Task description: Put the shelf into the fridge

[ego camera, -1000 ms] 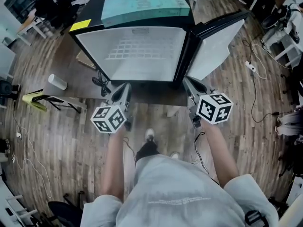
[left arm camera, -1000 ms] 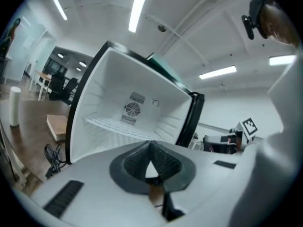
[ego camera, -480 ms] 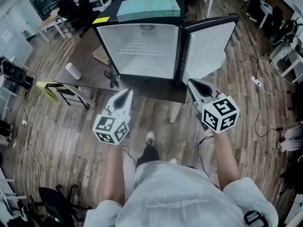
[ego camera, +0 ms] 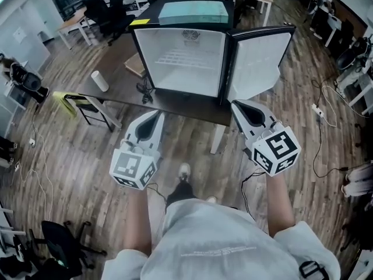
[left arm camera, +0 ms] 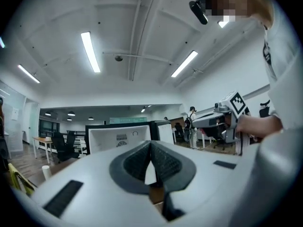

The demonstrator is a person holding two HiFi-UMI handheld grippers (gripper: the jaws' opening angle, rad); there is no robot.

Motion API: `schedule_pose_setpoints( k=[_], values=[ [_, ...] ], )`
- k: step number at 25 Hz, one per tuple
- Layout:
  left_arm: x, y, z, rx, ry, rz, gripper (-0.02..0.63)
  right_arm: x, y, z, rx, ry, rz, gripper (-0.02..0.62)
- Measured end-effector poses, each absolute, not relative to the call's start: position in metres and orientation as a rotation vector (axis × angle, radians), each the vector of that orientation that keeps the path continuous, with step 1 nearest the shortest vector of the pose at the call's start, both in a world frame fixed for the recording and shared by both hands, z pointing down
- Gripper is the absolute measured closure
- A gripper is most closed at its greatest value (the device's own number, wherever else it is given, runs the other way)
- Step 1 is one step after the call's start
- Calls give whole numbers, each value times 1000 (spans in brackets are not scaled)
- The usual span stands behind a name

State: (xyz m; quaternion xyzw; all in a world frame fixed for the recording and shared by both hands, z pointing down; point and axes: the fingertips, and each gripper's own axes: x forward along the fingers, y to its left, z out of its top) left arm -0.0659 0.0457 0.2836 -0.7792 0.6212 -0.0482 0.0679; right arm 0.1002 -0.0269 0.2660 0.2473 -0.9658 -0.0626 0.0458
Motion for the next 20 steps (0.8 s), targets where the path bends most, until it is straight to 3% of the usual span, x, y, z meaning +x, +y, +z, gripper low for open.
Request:
schedule_pose_setpoints(
  k=[20],
  values=[
    [-66,76,279,-2320,1910,-131,586,92,3,261,716,-2935,-298,580]
  ],
)
